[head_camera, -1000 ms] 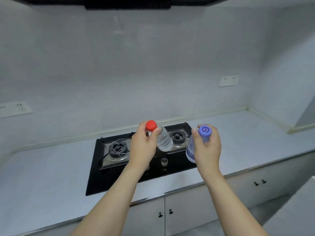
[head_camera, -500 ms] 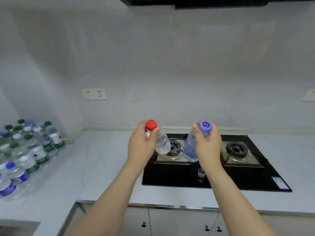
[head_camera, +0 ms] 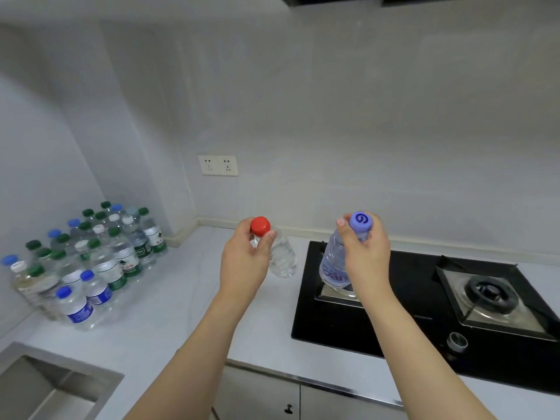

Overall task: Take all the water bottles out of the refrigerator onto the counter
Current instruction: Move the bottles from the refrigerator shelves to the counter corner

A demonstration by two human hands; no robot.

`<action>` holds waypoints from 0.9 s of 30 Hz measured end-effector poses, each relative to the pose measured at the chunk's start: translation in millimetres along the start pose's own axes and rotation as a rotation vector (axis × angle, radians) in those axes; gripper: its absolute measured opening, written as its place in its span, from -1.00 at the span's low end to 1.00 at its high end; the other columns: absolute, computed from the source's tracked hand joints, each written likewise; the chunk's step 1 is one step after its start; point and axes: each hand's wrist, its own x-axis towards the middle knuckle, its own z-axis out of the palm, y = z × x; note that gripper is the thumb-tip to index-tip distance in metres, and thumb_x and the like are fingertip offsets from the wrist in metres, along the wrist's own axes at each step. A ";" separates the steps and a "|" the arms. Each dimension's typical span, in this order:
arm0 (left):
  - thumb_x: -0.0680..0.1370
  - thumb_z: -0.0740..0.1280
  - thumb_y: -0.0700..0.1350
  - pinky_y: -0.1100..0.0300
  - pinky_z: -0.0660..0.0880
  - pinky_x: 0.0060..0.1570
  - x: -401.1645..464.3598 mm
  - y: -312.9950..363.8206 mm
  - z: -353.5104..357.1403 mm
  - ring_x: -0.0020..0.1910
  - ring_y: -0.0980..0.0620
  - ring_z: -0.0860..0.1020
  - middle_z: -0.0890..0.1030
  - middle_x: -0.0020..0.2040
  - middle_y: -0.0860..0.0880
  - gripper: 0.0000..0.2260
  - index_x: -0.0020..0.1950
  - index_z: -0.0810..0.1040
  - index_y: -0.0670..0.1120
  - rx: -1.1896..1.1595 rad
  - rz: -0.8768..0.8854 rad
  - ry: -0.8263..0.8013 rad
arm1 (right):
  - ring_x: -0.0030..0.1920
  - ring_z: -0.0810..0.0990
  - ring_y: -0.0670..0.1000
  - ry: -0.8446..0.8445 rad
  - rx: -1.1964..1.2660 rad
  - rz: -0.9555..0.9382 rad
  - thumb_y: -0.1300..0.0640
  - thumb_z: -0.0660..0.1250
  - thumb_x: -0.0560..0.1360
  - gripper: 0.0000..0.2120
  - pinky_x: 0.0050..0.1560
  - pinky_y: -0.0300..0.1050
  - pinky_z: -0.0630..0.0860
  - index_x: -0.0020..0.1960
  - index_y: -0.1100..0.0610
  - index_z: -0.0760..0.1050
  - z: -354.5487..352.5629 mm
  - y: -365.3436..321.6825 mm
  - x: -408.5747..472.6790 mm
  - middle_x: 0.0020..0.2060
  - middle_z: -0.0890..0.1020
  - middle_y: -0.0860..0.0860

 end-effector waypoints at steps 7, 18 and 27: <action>0.57 0.35 0.02 0.46 0.33 -0.12 21.0 -10.2 20.5 -0.05 0.38 0.48 0.55 -0.07 0.25 -0.79 0.19 0.52 0.04 0.039 -0.070 0.044 | -0.18 0.53 -0.30 -0.064 0.020 0.015 0.10 0.37 0.53 -0.91 -0.12 -0.42 0.43 -0.06 -0.02 0.45 10.1 22.5 42.6 -0.16 0.56 -0.12; 0.56 0.36 0.00 0.41 0.38 -0.06 63.0 -26.5 56.0 0.03 0.25 0.53 0.61 0.01 0.16 -0.80 0.17 0.53 0.03 0.067 -0.128 0.103 | -0.15 0.54 -0.25 -0.183 0.071 0.052 0.10 0.38 0.53 -0.91 -0.02 -0.30 0.46 -0.04 -0.01 0.47 38.2 71.7 101.1 -0.15 0.57 -0.12; 0.57 0.35 0.00 0.34 0.43 -0.10 99.0 -66.0 37.8 -0.09 0.33 0.51 0.60 -0.03 0.18 -0.79 0.19 0.52 0.05 0.135 -0.185 0.155 | -0.09 0.55 -0.08 -0.292 0.113 0.072 0.11 0.38 0.53 -0.90 0.01 -0.25 0.47 -0.01 0.08 0.48 103.4 100.9 120.2 -0.12 0.58 -0.03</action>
